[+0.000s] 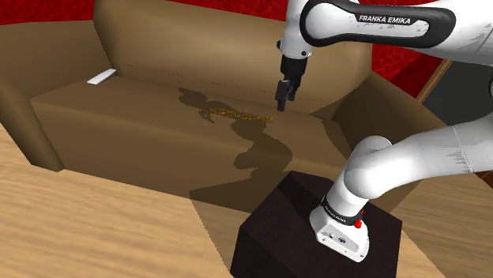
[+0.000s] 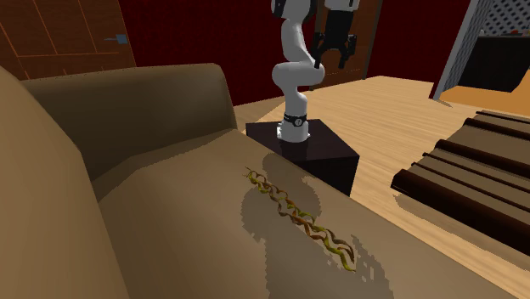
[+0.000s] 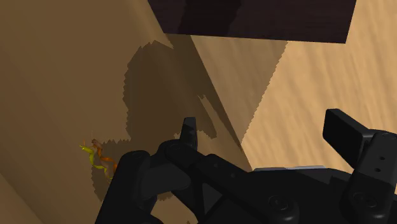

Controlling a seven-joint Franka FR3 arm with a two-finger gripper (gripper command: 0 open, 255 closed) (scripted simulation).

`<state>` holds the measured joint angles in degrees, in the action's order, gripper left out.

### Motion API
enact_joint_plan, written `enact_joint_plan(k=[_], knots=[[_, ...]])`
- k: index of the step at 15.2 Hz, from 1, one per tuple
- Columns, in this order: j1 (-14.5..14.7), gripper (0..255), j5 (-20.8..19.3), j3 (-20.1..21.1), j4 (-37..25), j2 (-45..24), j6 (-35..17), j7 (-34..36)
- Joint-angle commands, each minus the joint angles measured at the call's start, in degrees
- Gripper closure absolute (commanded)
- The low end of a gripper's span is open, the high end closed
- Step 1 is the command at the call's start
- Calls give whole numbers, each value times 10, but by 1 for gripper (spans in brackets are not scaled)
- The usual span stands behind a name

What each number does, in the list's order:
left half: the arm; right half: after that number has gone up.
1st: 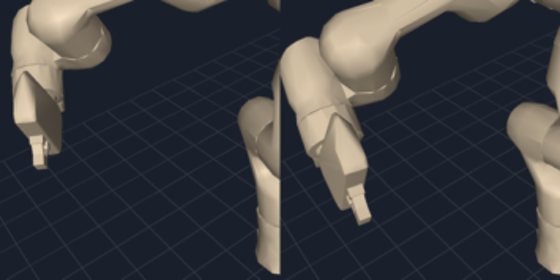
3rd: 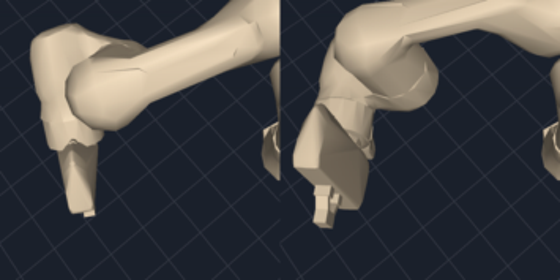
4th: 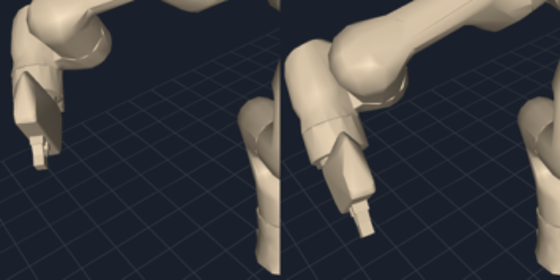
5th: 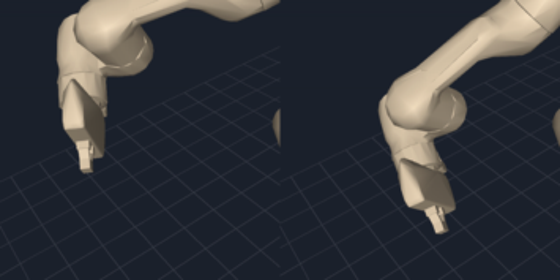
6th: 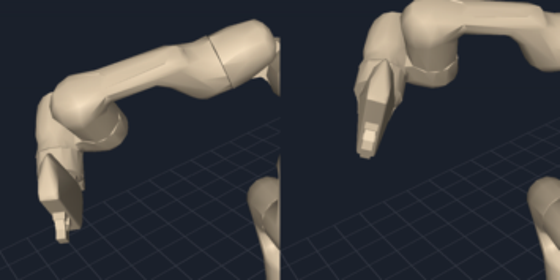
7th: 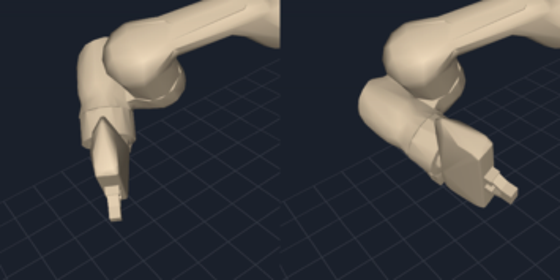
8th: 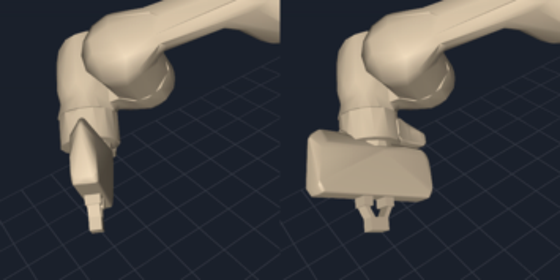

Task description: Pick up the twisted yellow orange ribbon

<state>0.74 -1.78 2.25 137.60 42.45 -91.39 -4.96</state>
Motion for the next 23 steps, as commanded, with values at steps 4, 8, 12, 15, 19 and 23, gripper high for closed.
enact_joint_plan(k=[4,8,12,15,19,23], knots=[[-9,0,-15,-15,3,-46,-52,-17],[-20,0,-31,-35,-4,-115,-119,-37],[-30,0,-43,-53,-24,-191,-180,-56],[-36,0,-49,-66,-47,-251,-221,-71],[-44,0,-51,-81,-89,-333,-268,-91],[-53,0,-47,-93,-142,-418,-305,-112]])
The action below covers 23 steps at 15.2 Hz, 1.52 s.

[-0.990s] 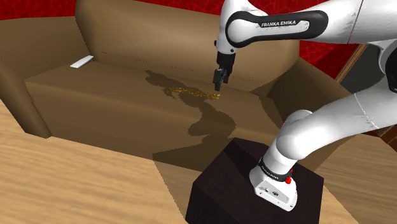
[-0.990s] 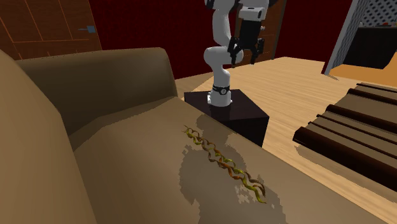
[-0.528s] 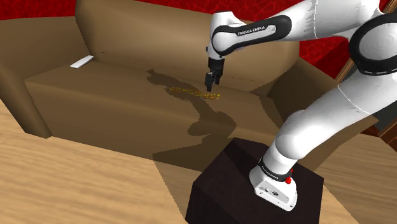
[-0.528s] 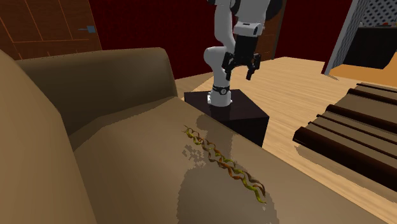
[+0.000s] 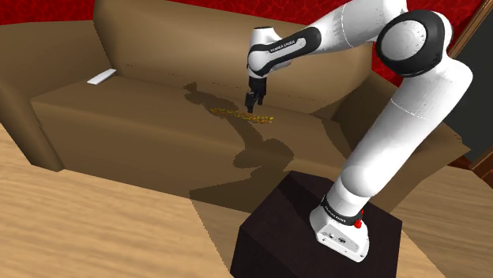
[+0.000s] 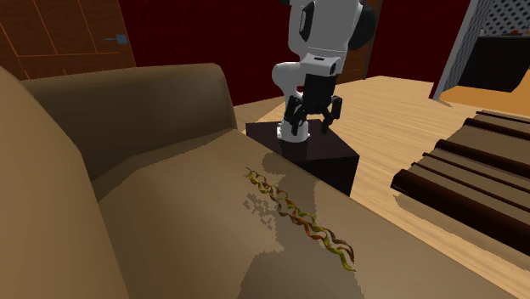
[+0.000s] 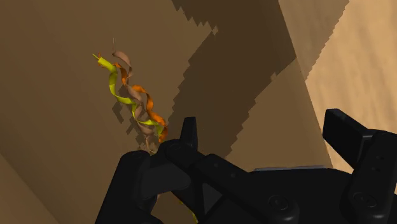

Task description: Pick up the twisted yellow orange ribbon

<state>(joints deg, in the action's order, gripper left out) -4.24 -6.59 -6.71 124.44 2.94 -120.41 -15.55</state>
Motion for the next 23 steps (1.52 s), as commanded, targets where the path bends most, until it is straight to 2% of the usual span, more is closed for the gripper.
enact_joint_plan(k=[1,7,13,23], knots=[[-5,0,3,-6,-25,-44,-22,-11],[-22,0,19,-15,-131,-173,-52,-44],[-45,0,37,-16,-269,-306,-55,-73],[-49,0,40,-14,-267,-347,-99,-72]])
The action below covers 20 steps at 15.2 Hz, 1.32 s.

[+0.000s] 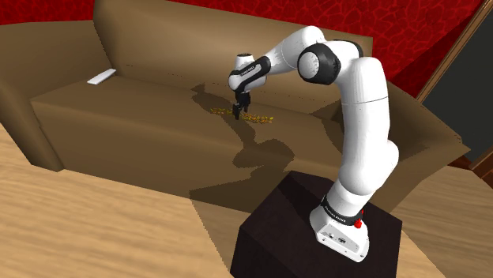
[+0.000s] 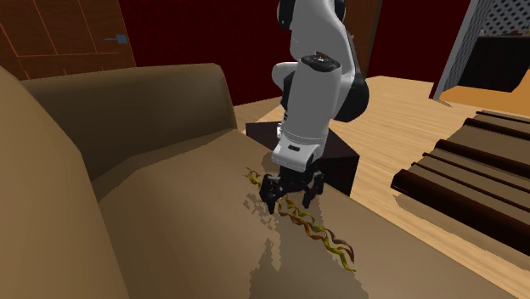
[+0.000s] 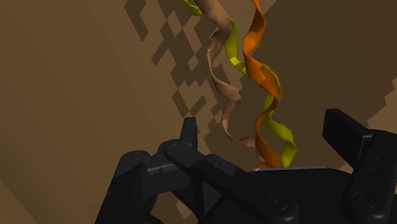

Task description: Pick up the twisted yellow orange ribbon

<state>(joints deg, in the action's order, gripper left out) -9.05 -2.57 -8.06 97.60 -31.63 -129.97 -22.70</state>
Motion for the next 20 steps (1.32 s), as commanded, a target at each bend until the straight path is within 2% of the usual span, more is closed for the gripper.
enact_joint_plan(k=[1,10,20], knots=[[0,255,0,0,2,-1,-3,0],[0,255,0,0,1,-2,-3,0],[2,255,-3,-2,-17,39,56,-4]])
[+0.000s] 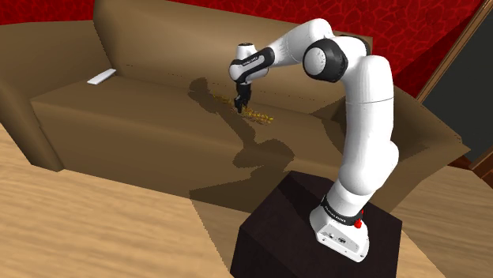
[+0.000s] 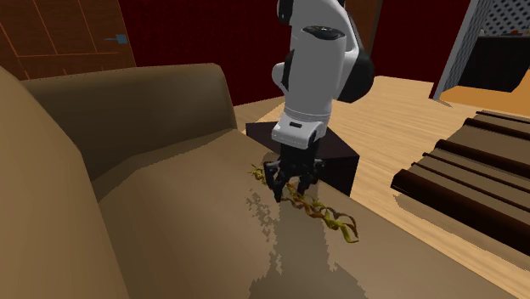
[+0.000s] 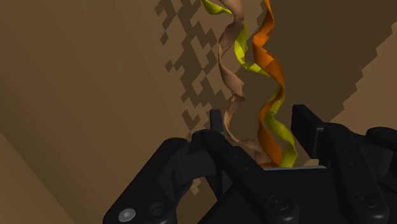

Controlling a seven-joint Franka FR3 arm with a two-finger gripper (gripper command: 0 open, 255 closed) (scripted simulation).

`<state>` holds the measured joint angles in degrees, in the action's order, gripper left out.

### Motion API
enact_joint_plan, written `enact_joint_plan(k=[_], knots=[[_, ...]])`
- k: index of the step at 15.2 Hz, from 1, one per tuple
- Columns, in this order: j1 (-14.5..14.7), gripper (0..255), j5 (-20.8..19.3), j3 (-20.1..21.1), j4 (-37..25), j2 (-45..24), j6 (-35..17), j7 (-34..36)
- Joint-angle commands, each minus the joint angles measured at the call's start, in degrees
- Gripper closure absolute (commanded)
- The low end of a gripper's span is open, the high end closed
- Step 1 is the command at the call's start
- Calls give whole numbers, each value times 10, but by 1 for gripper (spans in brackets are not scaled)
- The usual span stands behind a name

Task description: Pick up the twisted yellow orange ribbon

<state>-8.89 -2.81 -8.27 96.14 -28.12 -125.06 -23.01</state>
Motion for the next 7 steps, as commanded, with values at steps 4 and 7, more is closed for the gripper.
enact_joint_plan(k=[4,7], knots=[[1,255,-1,-1,-14,18,31,-2],[1,255,-1,-1,-18,21,38,-2]])
